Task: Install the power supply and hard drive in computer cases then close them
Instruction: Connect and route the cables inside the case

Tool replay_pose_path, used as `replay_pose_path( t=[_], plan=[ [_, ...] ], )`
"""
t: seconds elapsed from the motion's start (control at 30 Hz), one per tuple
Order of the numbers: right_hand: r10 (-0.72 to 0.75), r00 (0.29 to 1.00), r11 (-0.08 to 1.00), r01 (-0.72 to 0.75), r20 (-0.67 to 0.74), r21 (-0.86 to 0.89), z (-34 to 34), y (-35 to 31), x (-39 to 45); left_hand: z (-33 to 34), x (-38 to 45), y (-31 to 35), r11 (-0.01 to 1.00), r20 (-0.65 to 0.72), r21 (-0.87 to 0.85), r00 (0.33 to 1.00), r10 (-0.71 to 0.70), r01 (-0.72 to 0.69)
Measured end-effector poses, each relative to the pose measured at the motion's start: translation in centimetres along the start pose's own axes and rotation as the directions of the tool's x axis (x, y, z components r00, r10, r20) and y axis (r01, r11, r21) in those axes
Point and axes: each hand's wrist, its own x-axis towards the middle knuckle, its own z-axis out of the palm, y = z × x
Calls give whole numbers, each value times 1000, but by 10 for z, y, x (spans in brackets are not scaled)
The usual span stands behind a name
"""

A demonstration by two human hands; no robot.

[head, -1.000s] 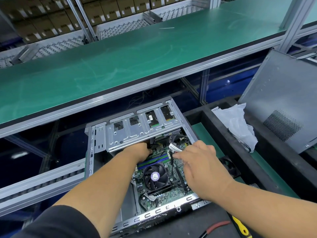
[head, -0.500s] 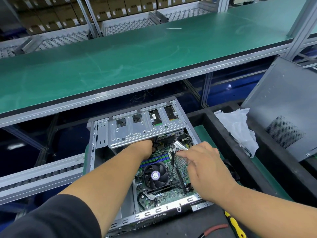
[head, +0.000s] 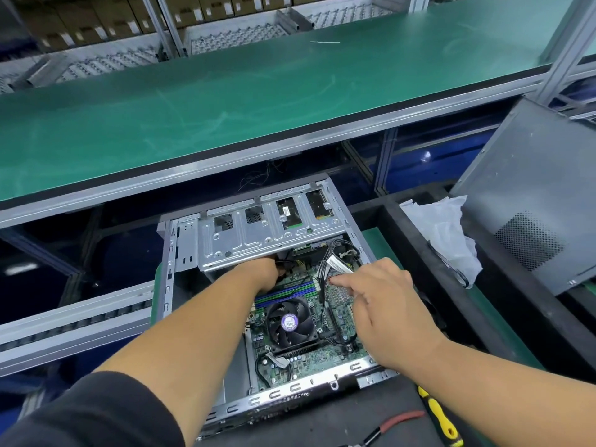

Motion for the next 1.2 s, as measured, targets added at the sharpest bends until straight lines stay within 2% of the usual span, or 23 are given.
replay_pose_path(
  t=[0.3,0.7,0.8,0.9,1.0,1.1,1.2],
  plan=[
    [-17,1000,1000,17,-12,3,-1,0,0,6,5,-4,1000,-24,-1,999,21,-21],
    [-3,1000,1000,3,-5,5,-1,-1,-1,7,9,-1,988,-52,-153,998,-43,34],
    [0,1000,1000,-1,-7,-10,-1,-2,-1,0,9,2,987,-7,-157,1000,-27,25],
    [-7,1000,1000,7,-7,-16,0,-2,-1,-7,4,4,996,78,-91,997,17,-9],
    [-8,1000,1000,8,-12,-21,1,-1,-1,-9,-3,7,997,80,-68,996,-30,35],
    [-3,1000,1000,2,-28,-4,2,3,-1,-14,-11,9,981,86,-175,994,-70,84],
    [32,999,996,-28,-40,86,0,4,-2,-16,-30,18,949,-7,-300,994,-107,100]
  ],
)
